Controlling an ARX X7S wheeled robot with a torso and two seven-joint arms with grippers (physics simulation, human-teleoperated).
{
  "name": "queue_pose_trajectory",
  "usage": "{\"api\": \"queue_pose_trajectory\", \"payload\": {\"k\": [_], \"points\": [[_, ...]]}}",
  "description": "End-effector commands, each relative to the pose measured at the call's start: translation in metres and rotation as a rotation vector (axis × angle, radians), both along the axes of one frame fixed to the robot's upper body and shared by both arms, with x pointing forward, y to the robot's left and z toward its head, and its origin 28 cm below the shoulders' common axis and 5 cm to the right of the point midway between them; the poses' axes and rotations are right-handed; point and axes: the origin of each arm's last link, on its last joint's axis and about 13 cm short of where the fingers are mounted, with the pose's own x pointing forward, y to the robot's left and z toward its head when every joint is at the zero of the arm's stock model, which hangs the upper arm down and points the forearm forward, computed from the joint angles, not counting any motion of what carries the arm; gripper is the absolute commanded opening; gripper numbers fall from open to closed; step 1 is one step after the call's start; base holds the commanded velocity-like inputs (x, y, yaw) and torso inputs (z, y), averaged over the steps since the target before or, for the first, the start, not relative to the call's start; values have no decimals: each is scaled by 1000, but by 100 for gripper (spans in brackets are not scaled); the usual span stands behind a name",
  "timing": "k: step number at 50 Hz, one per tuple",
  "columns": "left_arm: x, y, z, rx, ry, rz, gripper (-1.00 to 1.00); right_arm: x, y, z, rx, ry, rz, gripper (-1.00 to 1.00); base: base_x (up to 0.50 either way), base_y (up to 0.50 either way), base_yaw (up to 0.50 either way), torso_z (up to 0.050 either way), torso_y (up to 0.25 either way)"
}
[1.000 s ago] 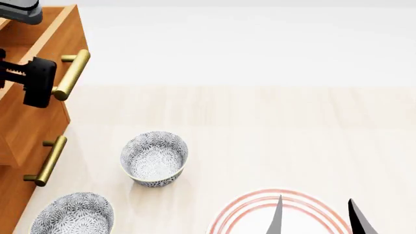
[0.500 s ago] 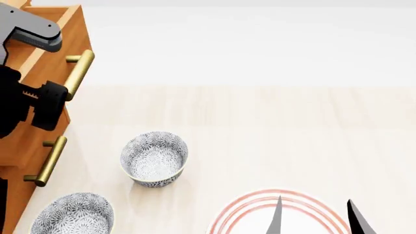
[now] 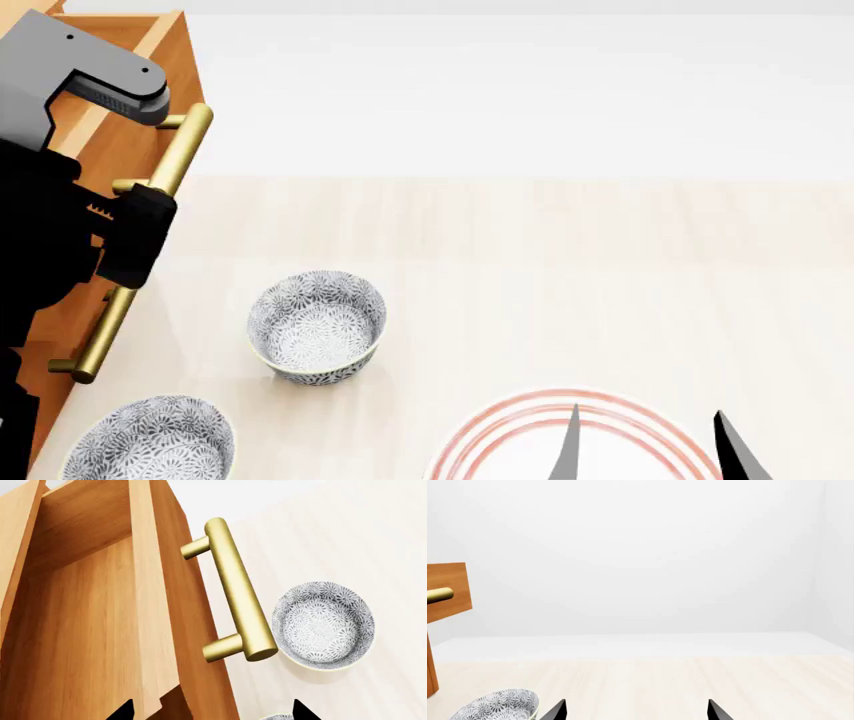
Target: Open the top drawer of the cabinet.
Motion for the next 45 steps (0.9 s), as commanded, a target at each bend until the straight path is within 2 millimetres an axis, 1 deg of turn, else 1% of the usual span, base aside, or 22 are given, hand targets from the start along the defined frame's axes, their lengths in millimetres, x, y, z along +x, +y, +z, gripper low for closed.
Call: {"api": "queue_pose_trajectory", "payload": {"k": [1, 28, 45], "points": [[-7, -9, 3, -20, 4, -51, 100, -1, 0, 0, -1, 0, 0, 100, 0, 0, 0, 0, 0], [-19, -34, 15, -14, -16, -154, 100, -2, -3, 2, 6, -5, -8, 100, 0, 0, 0, 0, 0], [-22, -39, 16, -13, -20, -209, 100, -3, -5, 1, 10, -8, -18, 100, 0, 0, 0, 0, 0]]}}
